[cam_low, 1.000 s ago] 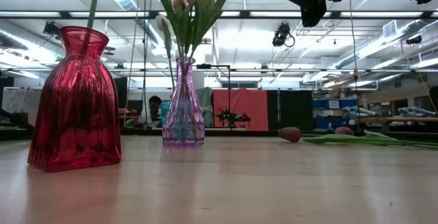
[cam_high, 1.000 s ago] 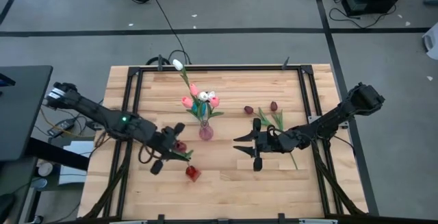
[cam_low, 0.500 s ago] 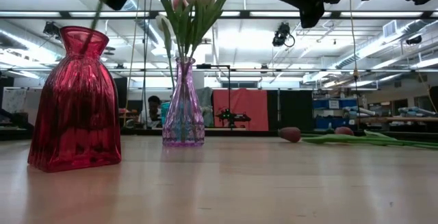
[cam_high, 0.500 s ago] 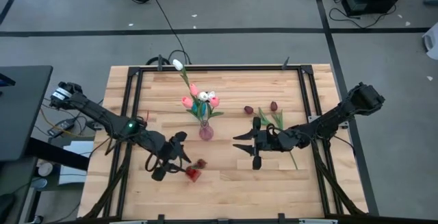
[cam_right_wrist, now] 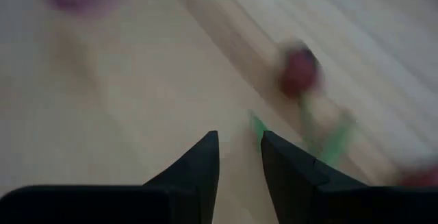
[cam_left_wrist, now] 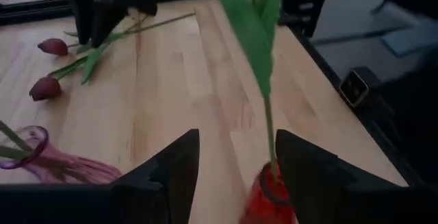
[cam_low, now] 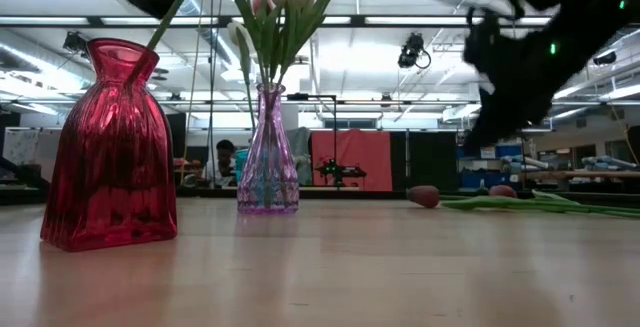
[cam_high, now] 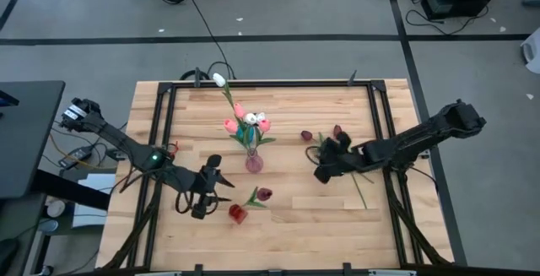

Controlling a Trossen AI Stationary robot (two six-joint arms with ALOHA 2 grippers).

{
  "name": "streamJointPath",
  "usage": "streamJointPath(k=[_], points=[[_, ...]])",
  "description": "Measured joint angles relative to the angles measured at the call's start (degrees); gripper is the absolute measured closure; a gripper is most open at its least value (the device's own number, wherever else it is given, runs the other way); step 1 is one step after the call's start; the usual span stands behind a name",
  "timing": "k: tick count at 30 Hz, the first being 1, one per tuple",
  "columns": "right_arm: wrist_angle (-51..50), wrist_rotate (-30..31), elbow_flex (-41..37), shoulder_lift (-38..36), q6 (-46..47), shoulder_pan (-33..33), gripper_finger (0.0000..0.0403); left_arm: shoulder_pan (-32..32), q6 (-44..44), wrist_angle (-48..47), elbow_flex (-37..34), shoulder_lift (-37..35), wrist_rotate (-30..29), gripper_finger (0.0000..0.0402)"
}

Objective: Sort flowers into vase by color
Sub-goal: Put the left red tulip into the red vase

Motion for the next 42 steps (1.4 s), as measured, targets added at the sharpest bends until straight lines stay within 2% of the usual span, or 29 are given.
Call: streamJointPath(k=[3,8,15,26,32,37,39,42], points=[[-4.4,-1.6,0.0,2.15,3.03,-2.36,0.0282,0.01,-0.91,6.94,-3.95,-0.2,-0.22,0.0204],[-5.38,-8.95,0.0,4.62,2.56,-6.86,0.0292,-0.01,-2.83,10.6,-7.22,-0.69,-0.22,0.0204],[-8.63,-10.08,0.02,6.2,2.16,-10.79,0.0316,-0.01,-2.9,11.05,-7.46,-1.0,-0.26,0.0204],[-12.46,-15.82,0.28,8.79,1.43,-13.37,0.0322,-0.03,-3.33,12.0,-7.46,-0.97,-0.28,0.0204],[-12.59,-16.19,0.4,8.45,1.03,-13.38,0.0358,-0.05,-4.35,11.95,-7.46,-0.95,-0.18,0.0204],[-12.78,-15.03,1.7,5.1,-0.65,-12.37,0.0395,-0.05,-4.44,11.89,-7.46,-0.95,-0.11,0.0204],[-13.14,-14.93,2.1,3.73,-1.13,-12.18,0.0389,-0.05,-4.44,11.89,-7.46,-0.95,-0.02,0.0204],[-14.45,-15.29,2.19,2.19,-1.07,-12.18,0.0354,-0.05,-4.59,11.87,-7.46,-0.95,0.02,0.0204]])
